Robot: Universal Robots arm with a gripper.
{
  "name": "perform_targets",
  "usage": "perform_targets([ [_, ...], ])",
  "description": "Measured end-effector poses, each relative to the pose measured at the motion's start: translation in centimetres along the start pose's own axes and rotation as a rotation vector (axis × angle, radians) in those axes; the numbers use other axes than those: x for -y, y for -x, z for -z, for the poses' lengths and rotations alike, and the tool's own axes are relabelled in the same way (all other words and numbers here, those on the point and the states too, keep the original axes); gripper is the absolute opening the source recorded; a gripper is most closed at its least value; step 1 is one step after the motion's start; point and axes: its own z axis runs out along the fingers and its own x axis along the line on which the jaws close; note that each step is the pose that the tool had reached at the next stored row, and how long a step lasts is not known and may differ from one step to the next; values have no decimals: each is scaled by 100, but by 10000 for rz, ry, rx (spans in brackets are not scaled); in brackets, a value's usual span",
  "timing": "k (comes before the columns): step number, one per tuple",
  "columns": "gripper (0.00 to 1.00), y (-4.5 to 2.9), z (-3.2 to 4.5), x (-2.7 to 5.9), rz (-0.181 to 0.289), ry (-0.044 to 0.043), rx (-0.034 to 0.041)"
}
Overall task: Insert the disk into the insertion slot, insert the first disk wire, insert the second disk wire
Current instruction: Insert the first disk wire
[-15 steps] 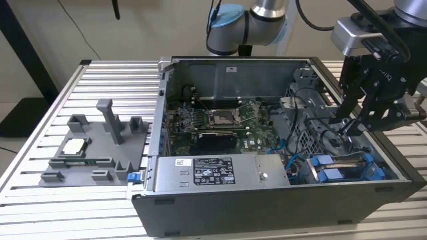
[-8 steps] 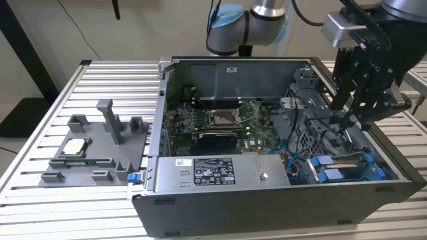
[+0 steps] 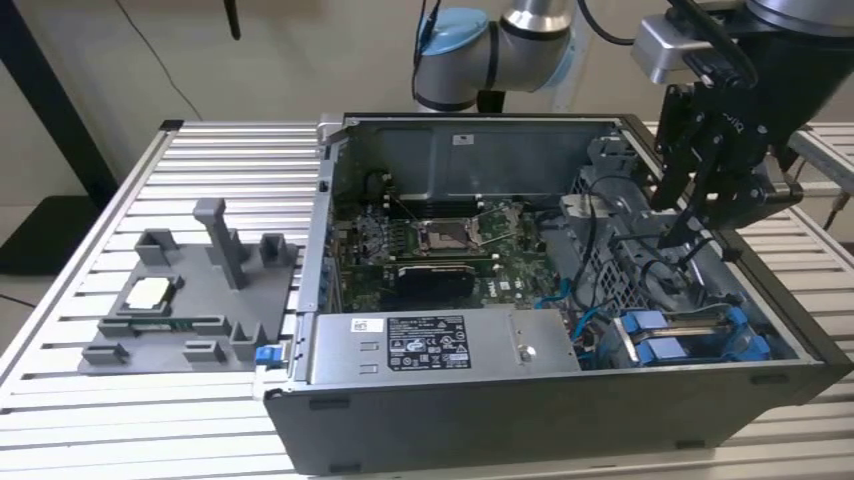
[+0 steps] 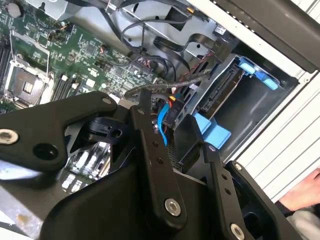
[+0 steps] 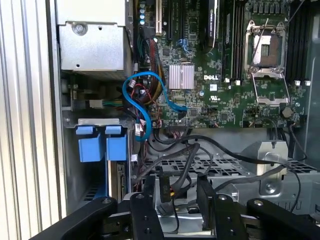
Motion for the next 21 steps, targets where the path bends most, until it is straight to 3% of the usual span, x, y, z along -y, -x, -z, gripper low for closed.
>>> perform_targets([
  [5,46,2,-5,0,-1,0,21],
  [10,46,2,-33,-2,-5,-19,149],
  [13,46,-16,-38,1,-5,-25,148],
  [17,46,-112,-47,5,-5,-27,153],
  [21,46,-119,-102,2,-11,-58,165],
])
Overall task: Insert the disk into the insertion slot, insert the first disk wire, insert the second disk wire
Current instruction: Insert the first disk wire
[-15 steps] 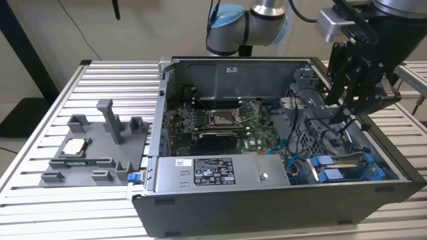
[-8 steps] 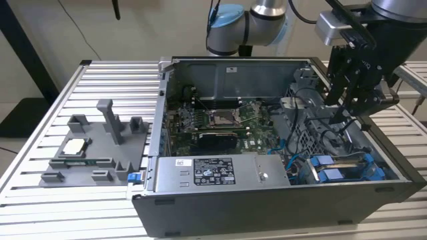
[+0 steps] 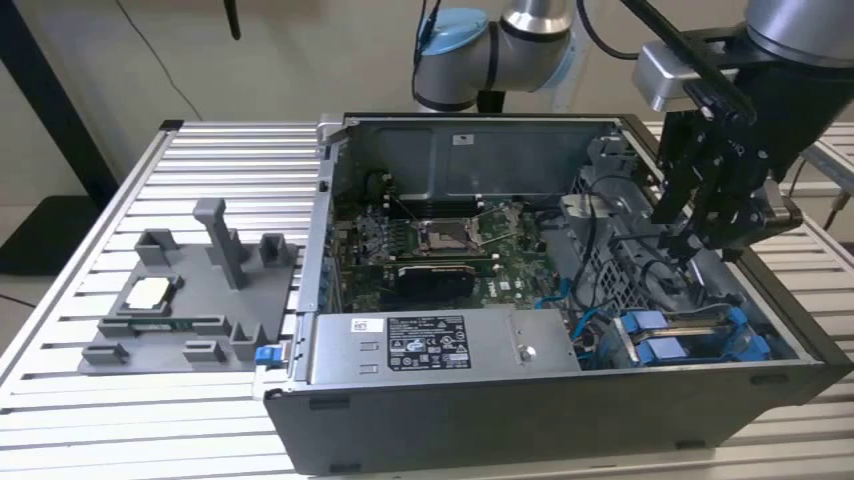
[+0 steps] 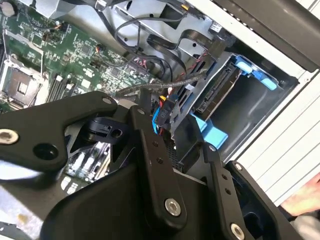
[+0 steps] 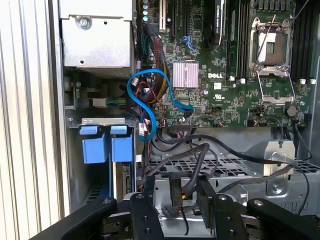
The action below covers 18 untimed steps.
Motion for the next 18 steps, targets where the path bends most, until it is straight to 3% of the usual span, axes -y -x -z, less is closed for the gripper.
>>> perform_targets([
  [4,38,0,-5,0,-4,-3,34],
  [6,25,-1,-6,-1,-4,-3,36],
  [8,20,-1,-6,-1,-4,-3,36],
  [18,20,-1,-10,-1,-4,-3,32],
])
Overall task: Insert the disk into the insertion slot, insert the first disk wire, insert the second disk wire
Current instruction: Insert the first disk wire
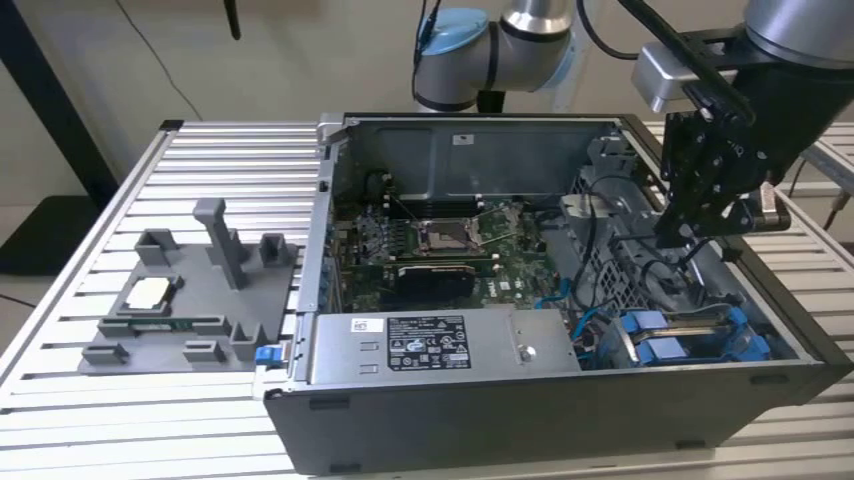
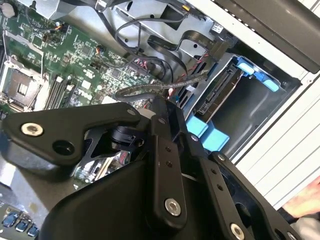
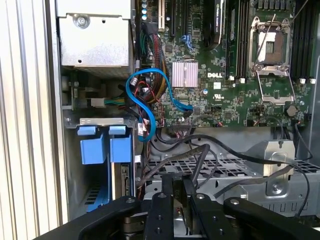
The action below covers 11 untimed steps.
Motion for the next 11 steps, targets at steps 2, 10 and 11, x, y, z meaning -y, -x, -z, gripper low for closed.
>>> perform_targets([
  [2,20,-1,-7,0,0,0,-7],
  [10,20,-8,-49,-3,1,-1,-14],
  [11,20,-11,-59,-3,1,0,-15],
])
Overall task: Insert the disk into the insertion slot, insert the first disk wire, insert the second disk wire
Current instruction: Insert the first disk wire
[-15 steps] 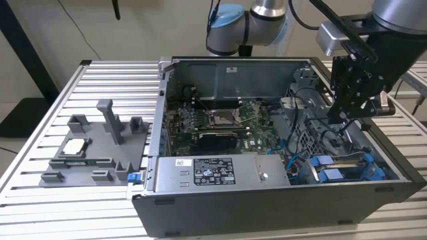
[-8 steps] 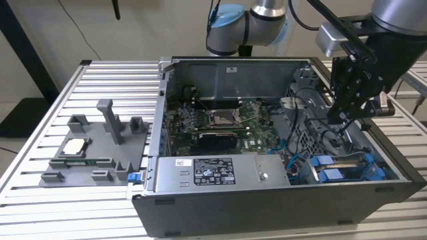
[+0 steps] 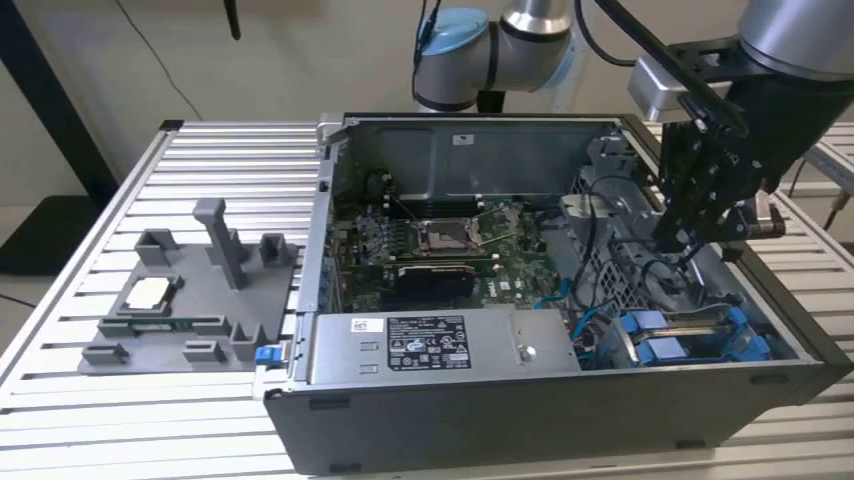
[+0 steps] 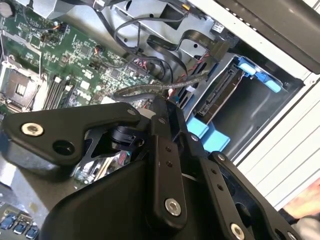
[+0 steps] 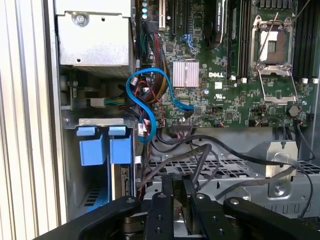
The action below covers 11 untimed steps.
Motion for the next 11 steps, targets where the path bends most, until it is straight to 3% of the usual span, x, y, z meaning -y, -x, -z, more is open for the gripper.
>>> perform_targets([
  [3,20,-46,-30,1,-1,0,-1],
  [11,20,-285,-45,26,0,0,-2],
])
